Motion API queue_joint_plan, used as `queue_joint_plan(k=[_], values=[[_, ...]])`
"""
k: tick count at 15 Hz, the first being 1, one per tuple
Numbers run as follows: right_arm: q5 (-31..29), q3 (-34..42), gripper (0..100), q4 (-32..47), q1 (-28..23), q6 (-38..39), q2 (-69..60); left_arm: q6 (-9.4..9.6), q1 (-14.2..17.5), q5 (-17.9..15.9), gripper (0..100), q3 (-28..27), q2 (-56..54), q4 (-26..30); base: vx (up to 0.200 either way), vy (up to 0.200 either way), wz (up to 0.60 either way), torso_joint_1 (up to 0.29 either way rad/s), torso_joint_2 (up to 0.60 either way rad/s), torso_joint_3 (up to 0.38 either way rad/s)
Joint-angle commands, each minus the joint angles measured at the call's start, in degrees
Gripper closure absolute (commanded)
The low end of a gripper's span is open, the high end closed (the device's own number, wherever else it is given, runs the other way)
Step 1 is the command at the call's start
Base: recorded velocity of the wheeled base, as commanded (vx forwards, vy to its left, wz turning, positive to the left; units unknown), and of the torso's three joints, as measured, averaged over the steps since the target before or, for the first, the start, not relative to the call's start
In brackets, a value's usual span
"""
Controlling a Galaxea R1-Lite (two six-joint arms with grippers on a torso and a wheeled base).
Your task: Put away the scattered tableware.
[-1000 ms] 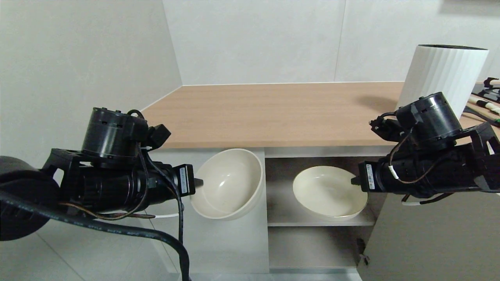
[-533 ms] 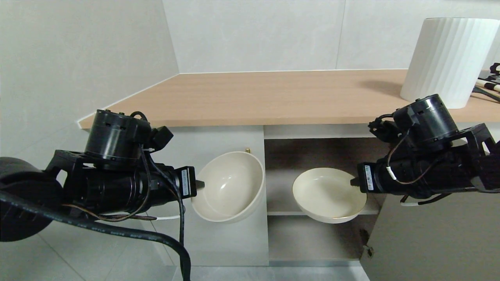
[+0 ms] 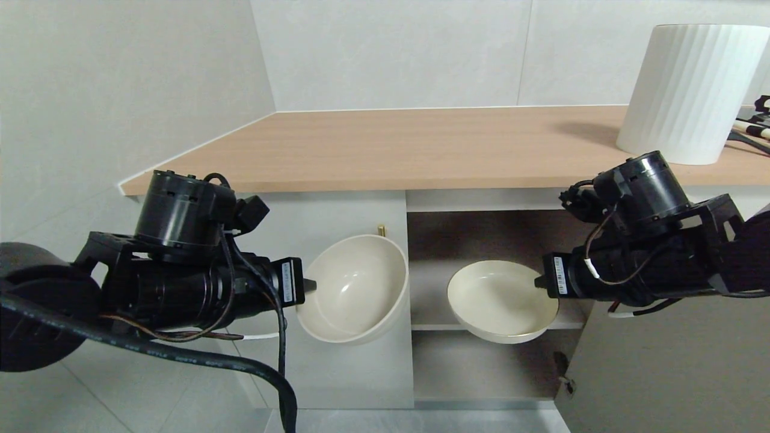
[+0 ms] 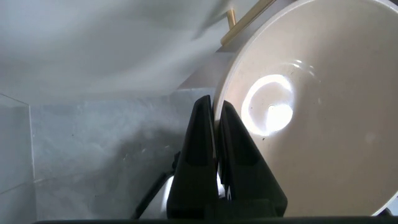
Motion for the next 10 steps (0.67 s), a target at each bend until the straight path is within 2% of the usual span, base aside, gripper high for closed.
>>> queue_joint_plan(k=[1,9,10], values=[[0.0,-0.2,100,-1.1,0.1,0.0,6.8,-0.03,-0.3,0.0,100,0.1,0.5,0.0,0.000,0.000,0.00,0.000,0.00,0.000],[-7.2,-3.5,100,-26.7,-1.9,0.4,33.5,-0.03,-0.4,0.0,100,0.0,1.6,0.0,0.000,0.000,0.00,0.000,0.00,0.000],[-7.3,-4.2,100,-26.8,-2.3,0.5,34.5,-0.03,-0.4,0.0,100,0.0,1.7,0.0,0.000,0.000,0.00,0.000,0.00,0.000]])
